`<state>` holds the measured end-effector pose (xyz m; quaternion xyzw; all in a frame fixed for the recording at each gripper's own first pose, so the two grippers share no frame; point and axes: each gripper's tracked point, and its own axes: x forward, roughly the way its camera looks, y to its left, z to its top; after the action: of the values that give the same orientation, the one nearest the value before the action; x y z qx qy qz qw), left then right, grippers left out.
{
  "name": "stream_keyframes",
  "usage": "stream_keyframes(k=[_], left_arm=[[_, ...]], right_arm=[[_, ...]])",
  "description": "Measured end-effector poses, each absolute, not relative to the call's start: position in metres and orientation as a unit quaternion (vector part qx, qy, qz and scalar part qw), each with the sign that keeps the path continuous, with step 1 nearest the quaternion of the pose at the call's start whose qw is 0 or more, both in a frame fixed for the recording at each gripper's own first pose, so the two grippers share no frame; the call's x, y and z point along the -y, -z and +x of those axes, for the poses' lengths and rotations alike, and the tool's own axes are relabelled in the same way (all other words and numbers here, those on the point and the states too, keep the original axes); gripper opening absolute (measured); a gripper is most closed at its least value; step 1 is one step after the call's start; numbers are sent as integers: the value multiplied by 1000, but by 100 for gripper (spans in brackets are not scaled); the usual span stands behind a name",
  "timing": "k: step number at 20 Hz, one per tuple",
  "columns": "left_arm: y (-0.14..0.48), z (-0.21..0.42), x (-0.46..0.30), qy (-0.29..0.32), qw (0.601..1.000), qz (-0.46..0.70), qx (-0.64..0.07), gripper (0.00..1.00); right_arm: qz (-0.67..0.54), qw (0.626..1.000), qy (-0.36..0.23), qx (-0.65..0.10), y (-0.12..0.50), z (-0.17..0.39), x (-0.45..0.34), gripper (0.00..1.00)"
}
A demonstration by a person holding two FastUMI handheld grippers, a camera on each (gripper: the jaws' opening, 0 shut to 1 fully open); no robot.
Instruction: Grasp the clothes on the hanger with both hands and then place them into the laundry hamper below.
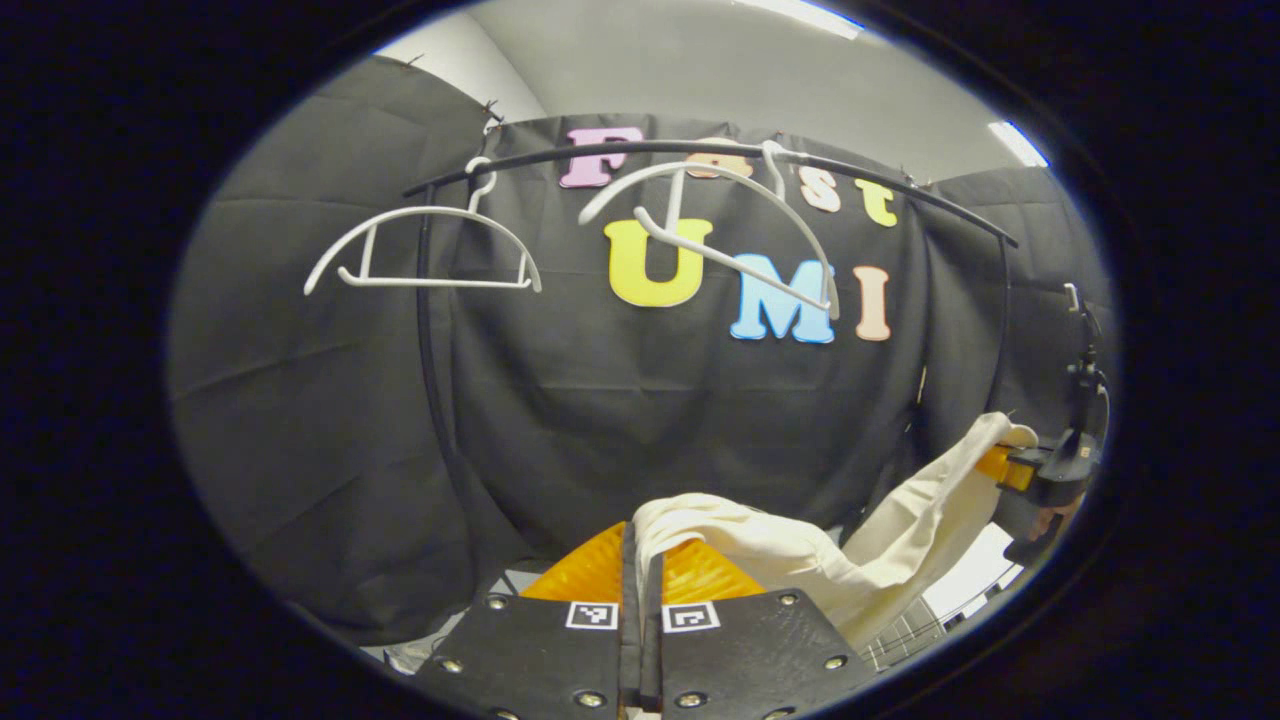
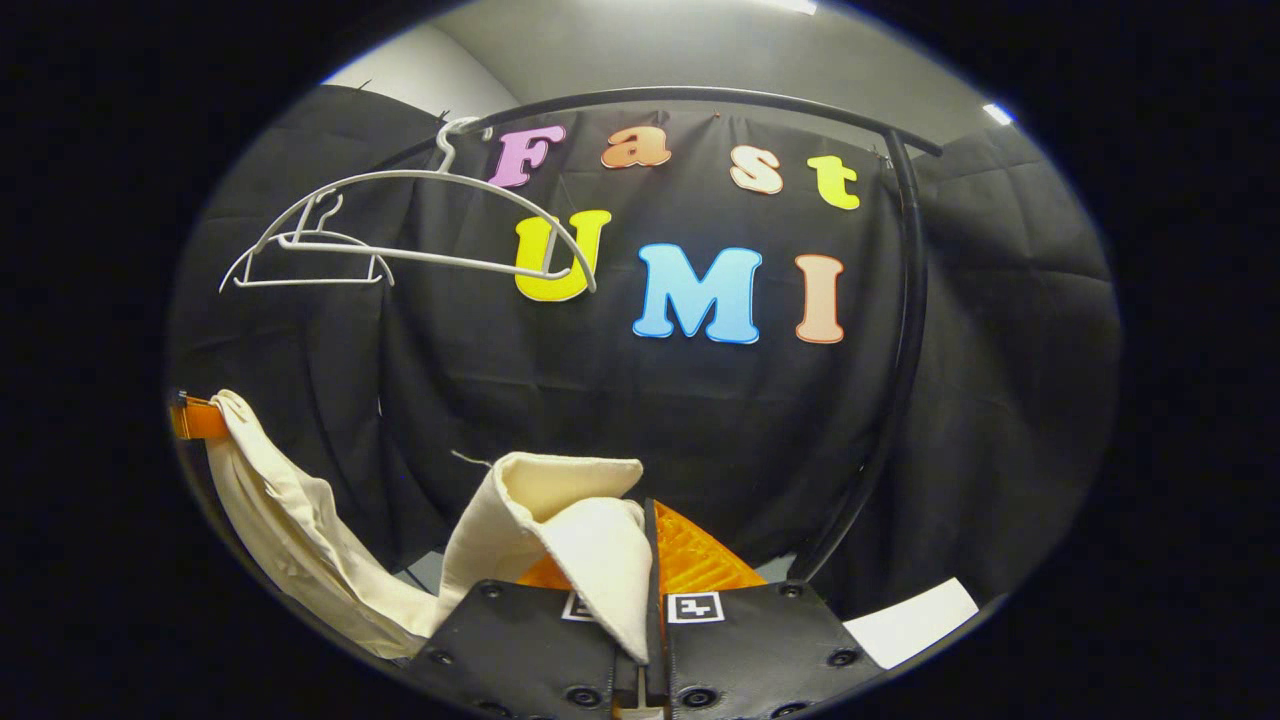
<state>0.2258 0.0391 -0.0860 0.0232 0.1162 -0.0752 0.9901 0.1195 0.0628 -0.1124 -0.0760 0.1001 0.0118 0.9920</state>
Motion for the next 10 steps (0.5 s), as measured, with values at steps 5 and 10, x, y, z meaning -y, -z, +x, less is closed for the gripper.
stream_keyframes(k=[5,10], left_arm=[[134,219,-23,115,980,35,-158,1],[183,228,-13,125,969,42,-210,1]], right_arm=[[-94,983,-16,-158,159,90,-80,6],[-87,972,-16,-219,209,76,-86,7]])
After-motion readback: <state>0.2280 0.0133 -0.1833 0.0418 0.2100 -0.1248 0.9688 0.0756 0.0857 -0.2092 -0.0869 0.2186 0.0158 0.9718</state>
